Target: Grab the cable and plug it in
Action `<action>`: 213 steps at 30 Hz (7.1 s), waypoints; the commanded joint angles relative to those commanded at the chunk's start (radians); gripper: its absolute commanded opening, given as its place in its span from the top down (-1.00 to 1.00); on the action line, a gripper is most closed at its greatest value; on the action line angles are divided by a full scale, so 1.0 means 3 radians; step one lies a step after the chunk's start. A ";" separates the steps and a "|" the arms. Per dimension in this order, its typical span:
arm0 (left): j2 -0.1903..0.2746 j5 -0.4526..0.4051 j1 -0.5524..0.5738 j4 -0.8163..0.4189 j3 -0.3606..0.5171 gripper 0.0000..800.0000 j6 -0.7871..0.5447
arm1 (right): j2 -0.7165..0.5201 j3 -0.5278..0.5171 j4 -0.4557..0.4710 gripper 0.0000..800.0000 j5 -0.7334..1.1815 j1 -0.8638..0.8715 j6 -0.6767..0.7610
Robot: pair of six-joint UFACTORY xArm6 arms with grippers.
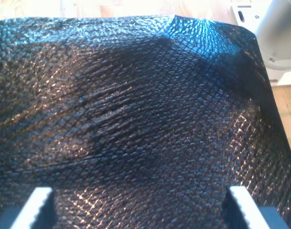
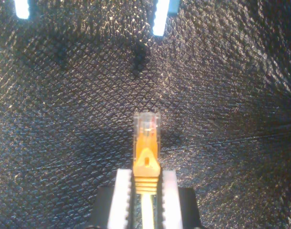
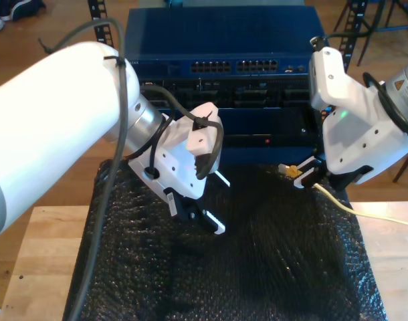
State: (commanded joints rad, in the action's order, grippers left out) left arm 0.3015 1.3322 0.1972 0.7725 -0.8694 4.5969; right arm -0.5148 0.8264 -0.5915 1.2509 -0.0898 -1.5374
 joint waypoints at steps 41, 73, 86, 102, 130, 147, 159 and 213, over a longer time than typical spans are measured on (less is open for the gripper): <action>-0.0046 0.0102 -0.0015 0.0532 -0.0501 -1.00 -0.0041 | -0.0230 0.0148 -0.0322 0.99 0.0271 0.0020 0.0230; 0.0015 0.0455 -0.0015 0.0788 -0.0777 -1.00 -0.0026 | -0.0205 0.0046 -0.0322 0.99 0.0245 -0.0005 0.0230; -0.0118 0.0450 0.0072 0.0793 -0.0823 -1.00 -0.0031 | -0.0210 0.0026 -0.0322 0.99 0.0240 0.0000 0.0230; -0.0123 0.0455 0.0102 0.0783 -0.0798 -0.99 -0.0046 | -0.0220 0.0061 -0.0322 0.99 0.0240 0.0010 0.0230; -0.0118 0.0455 0.0107 0.0772 -0.0670 -0.88 -0.0205 | -0.0230 0.0128 -0.0327 0.99 0.0251 0.0092 0.0230; -0.0118 0.0419 0.0102 0.0783 -0.0609 -0.43 -0.0225 | -0.0235 0.0123 -0.0332 0.99 0.0261 0.0087 0.0235; -0.0107 0.0425 0.0097 0.0788 -0.0604 -0.37 -0.0230 | -0.0230 0.0102 -0.0332 0.99 0.0261 0.0077 0.0235; -0.0097 0.0425 0.0066 0.0854 -0.0598 0.09 -0.0113 | -0.0251 0.0097 -0.0332 0.99 0.0261 0.0072 0.0235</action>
State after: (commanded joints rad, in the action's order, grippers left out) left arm 0.2723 1.4596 0.2171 1.0288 -1.0489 4.5632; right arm -0.5900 0.8556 -0.6912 1.3291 -0.0683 -1.4668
